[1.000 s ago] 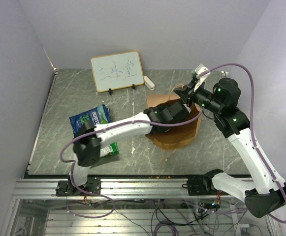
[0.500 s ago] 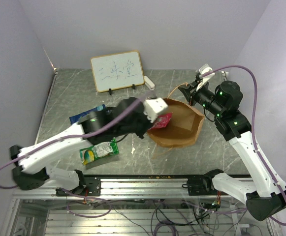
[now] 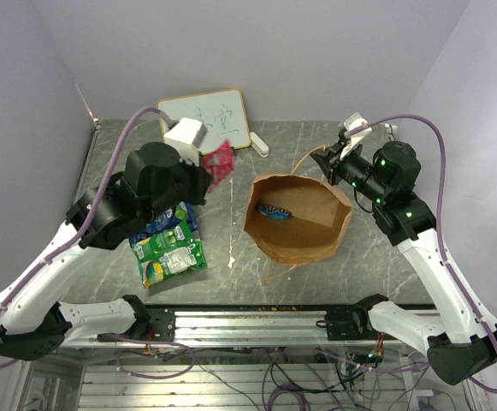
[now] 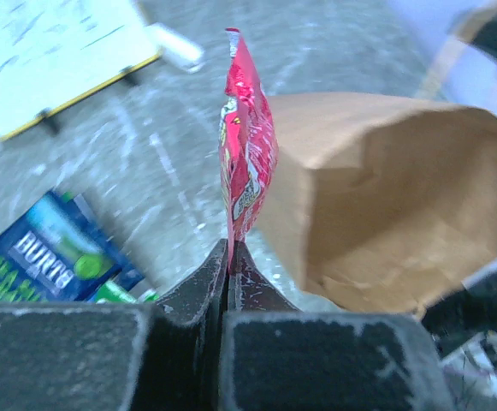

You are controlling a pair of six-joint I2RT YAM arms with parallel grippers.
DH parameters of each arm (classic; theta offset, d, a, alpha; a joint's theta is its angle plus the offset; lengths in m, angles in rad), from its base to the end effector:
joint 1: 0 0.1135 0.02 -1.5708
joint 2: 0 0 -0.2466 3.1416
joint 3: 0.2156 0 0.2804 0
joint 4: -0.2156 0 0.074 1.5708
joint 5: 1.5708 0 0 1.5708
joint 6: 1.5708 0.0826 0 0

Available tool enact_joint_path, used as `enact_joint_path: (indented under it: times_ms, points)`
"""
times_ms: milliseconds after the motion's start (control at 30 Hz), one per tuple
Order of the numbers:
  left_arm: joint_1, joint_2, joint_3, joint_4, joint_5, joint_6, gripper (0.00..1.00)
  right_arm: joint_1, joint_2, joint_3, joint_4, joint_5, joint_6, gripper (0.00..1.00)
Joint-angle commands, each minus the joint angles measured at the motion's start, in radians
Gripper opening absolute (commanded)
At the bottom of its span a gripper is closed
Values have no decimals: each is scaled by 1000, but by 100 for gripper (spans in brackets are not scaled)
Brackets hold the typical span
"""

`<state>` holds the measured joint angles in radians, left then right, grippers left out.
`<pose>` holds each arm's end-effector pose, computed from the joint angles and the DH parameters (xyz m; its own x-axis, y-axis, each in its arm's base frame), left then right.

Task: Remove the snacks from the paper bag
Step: Place the snack at the center of the board.

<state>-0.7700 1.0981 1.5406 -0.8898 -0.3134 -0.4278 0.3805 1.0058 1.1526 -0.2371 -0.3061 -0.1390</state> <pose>0.2095 -0.1677 0.4386 -0.4745 -0.0896 -0.8757 0.2922 0.9224 -0.2527 0.2714 0.1354 0.4074 0.0047 -0.1404 -0.9901 -0.6383 0.7618 -0.1111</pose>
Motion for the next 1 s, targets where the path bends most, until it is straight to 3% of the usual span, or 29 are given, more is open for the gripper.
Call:
enact_joint_path:
  times_ms: [0, 200, 333, 433, 667, 833, 967]
  points:
    - [248, 31, -68, -105, 182, -86, 7, -2, -17, -5, 8, -19, -10, 0]
    - [612, 91, -231, -8, 645, -38, 7, -3, -27, -19, 14, -51, 3, 0]
    - [726, 153, -347, 149, 823, -56, 7, -2, -25, -18, 7, -77, 9, 0]
    - [754, 211, -360, 165, 826, -42, 7, -2, -26, -11, 9, -81, 13, 0]
    - [796, 391, -235, -7, 699, 134, 7, -2, -29, -13, 5, -69, 5, 0]
    - [833, 429, -269, 43, 762, 152, 7, -3, -28, -14, 9, -75, 12, 0]
    - [841, 480, -266, 36, 718, 175, 7, -3, -28, -9, -1, -75, 9, 0]
